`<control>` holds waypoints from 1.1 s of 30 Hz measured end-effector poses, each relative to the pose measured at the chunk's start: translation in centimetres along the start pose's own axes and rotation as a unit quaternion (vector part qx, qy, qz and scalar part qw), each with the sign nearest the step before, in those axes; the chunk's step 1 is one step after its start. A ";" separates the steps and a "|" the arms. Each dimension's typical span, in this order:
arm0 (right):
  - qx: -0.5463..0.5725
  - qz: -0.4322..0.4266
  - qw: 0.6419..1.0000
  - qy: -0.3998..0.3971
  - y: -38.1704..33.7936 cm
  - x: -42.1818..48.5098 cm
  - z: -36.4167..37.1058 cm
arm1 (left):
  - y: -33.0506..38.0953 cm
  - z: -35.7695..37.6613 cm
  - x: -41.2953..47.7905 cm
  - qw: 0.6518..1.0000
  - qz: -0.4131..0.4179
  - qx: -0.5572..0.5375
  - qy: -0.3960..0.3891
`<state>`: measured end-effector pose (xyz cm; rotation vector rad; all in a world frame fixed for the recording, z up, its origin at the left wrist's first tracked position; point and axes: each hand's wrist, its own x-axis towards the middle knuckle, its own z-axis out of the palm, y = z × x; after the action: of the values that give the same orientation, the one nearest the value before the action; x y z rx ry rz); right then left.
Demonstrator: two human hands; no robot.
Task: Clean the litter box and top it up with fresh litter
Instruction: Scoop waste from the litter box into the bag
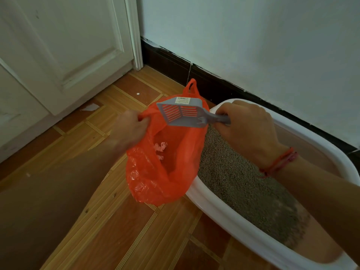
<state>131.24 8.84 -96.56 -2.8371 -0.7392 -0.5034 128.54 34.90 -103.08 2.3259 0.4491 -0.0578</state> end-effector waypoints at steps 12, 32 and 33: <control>0.175 0.107 0.979 0.017 -0.2 0.0 -1.3 | 0.5 -0.6 -0.7 1.000 -0.010 -0.021 -0.010; 0.317 0.152 0.936 -0.025 -6.8 4.9 0.4 | -3.6 -10.5 -5.9 0.991 -0.039 -0.012 0.129; 0.318 0.154 0.935 -0.034 -7.3 5.0 0.7 | -3.9 -11.0 -6.2 0.990 -0.043 -0.011 0.135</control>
<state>131.91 17.50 -94.81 -2.2936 -0.3581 -0.0845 120.38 43.25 -96.78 2.3005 0.6804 0.2236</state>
